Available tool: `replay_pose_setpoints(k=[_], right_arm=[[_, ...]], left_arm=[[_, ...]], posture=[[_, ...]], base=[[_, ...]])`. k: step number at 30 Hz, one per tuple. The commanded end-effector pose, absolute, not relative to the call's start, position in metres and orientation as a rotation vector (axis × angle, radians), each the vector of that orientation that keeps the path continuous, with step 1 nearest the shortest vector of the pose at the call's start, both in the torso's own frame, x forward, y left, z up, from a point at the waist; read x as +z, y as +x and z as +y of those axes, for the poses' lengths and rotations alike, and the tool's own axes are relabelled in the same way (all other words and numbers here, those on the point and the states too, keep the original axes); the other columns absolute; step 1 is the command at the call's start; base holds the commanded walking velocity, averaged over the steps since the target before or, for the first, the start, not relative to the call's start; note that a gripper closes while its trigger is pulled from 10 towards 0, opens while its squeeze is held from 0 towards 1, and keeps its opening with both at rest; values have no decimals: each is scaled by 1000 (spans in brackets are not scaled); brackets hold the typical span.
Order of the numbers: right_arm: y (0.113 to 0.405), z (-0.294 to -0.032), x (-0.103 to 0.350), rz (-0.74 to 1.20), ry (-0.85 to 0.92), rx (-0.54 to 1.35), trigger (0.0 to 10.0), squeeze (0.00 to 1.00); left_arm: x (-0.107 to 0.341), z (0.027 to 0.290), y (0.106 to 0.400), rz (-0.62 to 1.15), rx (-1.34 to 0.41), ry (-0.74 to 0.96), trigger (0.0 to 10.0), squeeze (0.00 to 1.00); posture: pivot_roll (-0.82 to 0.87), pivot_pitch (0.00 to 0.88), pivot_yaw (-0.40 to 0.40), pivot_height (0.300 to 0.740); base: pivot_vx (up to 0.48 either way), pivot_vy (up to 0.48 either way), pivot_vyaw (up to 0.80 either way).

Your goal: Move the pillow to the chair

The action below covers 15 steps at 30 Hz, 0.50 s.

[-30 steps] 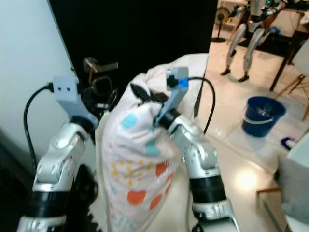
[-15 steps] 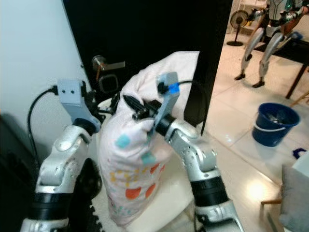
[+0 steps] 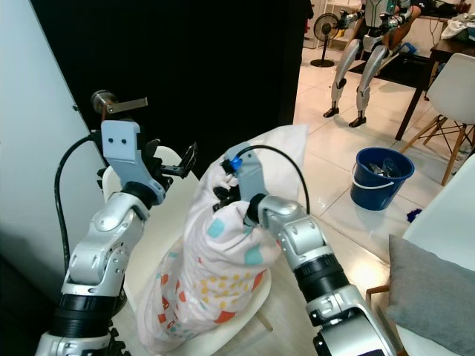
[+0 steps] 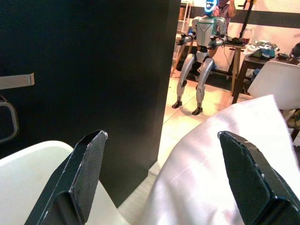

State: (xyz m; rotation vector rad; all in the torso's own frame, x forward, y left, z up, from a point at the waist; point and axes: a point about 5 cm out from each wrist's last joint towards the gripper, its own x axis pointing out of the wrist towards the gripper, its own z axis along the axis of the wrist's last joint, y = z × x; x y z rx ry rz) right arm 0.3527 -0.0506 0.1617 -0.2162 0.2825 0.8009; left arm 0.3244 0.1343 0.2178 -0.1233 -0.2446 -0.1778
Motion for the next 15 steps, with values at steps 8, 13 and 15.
replay_pose_setpoints(k=[8,13,15], right_arm=[[351,-40,134,393,-297,828,10000,0],[360,-53,128,435,-255,719,10000,0],[364,-62,126,450,-236,660,10000,0]], left_arm=[[220,141,322,-244,-155,-104,10000,0],[224,146,322,-253,-144,-91,10000,0],[226,148,322,-256,-141,-88,10000,0]], posture=[[29,23,-7,721],[44,31,-9,711],[42,32,-8,706]], base=[[0,0,0],[0,0,0],[0,0,0]])
